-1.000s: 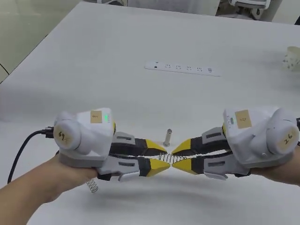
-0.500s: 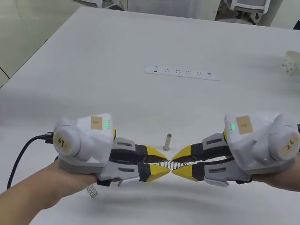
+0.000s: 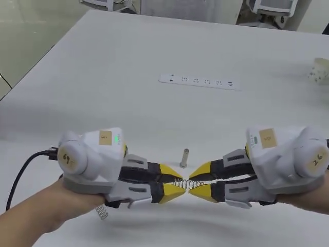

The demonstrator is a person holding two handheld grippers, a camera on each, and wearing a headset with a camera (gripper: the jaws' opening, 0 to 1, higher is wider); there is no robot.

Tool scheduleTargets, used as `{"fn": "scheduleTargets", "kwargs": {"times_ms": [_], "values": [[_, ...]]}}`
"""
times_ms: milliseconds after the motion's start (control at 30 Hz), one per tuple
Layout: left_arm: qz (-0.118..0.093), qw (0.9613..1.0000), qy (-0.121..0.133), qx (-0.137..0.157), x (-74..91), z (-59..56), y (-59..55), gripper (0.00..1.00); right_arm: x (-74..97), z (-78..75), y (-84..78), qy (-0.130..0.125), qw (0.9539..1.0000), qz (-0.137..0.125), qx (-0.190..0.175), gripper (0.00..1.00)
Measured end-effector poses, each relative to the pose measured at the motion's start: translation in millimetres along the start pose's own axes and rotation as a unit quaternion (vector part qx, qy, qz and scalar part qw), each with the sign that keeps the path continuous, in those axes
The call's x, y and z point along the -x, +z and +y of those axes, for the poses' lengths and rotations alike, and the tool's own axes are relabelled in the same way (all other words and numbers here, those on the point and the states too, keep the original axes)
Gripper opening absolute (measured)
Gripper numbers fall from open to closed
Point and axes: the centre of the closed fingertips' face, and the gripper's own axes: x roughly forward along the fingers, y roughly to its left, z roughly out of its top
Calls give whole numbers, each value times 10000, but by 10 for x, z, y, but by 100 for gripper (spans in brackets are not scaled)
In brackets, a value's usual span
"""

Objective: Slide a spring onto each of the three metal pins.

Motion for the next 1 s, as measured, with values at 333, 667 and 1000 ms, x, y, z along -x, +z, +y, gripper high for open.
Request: {"fn": "scheduleTargets", "kwargs": {"times_ms": [333, 667, 1000], "values": [[19, 10000, -39, 6, 3, -12, -10, 3, 36, 35, -84, 25, 9998, -55, -208, 11], [21, 9999, -103, 32, -11, -26, -21, 3, 45, 47, -139, -11, 9996, -52, -262, 9], [30, 9999, -119, 73, -25, -18, -34, 3, 64, 41, -142, -73, 9997, -39, -231, 8]]}}
